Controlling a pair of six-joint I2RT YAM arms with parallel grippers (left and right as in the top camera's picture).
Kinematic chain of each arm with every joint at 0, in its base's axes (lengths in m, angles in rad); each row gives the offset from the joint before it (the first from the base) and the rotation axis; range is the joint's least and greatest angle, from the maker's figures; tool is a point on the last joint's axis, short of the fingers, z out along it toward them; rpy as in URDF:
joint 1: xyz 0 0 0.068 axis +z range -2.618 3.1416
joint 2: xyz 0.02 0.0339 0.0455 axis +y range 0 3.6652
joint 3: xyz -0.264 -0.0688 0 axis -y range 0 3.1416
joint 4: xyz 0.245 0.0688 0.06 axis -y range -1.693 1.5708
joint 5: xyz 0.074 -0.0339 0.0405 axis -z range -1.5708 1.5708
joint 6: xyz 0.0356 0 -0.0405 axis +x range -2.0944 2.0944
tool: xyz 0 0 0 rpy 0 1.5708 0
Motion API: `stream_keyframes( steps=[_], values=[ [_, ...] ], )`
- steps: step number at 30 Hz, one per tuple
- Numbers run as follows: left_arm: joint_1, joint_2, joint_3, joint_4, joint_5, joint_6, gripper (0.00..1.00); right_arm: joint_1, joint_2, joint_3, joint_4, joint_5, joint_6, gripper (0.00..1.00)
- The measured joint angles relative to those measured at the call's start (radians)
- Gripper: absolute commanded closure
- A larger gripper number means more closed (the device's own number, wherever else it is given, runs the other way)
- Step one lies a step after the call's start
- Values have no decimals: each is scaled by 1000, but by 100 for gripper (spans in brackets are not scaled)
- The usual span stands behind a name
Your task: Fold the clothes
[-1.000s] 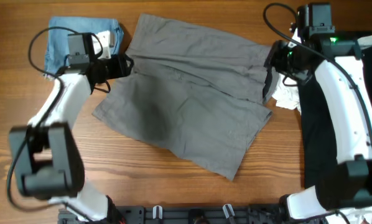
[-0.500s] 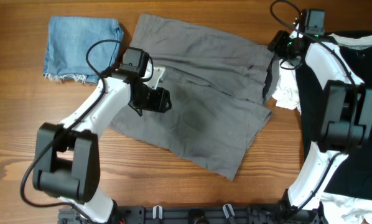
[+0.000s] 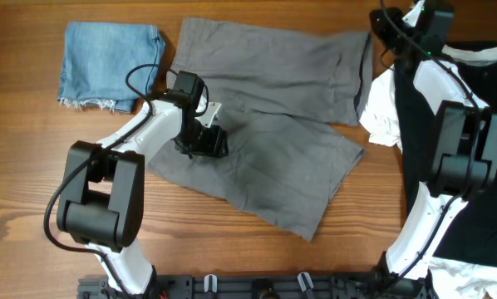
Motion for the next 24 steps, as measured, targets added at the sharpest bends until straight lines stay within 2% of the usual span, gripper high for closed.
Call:
stream_keyframes(
  steps=[1, 3, 4, 5, 6, 7, 10, 11, 12, 13, 15, 17, 18, 19, 20, 21, 24],
  values=[
    [0, 0, 0, 0, 0, 0, 32, -13, 0, 0, 2, -5, 0, 43],
    [0, 0, 0, 0, 0, 0, 31, -29, 0, 3, -43, -63, -25, 40],
    [0, 0, 0, 0, 0, 0, 30, -38, 0, 5, -112, -111, -53, 41],
    [0, 0, 0, 0, 2, 0, 30, -40, 2, 11, -204, -143, -86, 47],
    [0, 0, 0, 2, 2, 0, 30, -41, 2, 17, -304, -164, -119, 46],
    [0, 0, 0, 3, 4, 0, 29, -38, 3, 16, -413, -182, -161, 40],
    [0, 0, 0, 4, 5, 0, 27, -15, 3, 8, -699, -217, -337, 36],
    [-1, 0, 0, 4, 5, 0, 27, -9, 5, 8, -725, -218, -371, 41],
    [-1, 0, 0, 5, 6, 0, 27, 1, 6, 7, -752, -219, -417, 74],
    [-2, 0, 0, 6, 7, 0, 27, 16, 6, 7, -755, -216, -457, 96],
    [-2, 0, 0, 9, 7, 0, 27, 35, 6, 6, -719, -176, -448, 96],
    [-2, 0, 0, 11, 7, 0, 25, 34, 6, 5, -605, -166, -401, 96],
    [-2, 0, 1, 11, 8, 0, 25, 30, 6, 5, -582, -170, -378, 94],
    [-2, 0, 1, 11, 8, 0, 25, 21, 6, 4, -521, -188, -344, 79],
    [-2, 0, 1, 12, 8, 0, 25, 5, 8, 3, -432, -220, -299, 42],
    [-4, 0, 1, 16, 8, 0, 24, -17, 8, 5, -363, -259, -253, 33],
    [-5, -2, 1, 31, 12, 0, 16, -68, 8, 5, -347, -361, -220, 34]
  ],
)
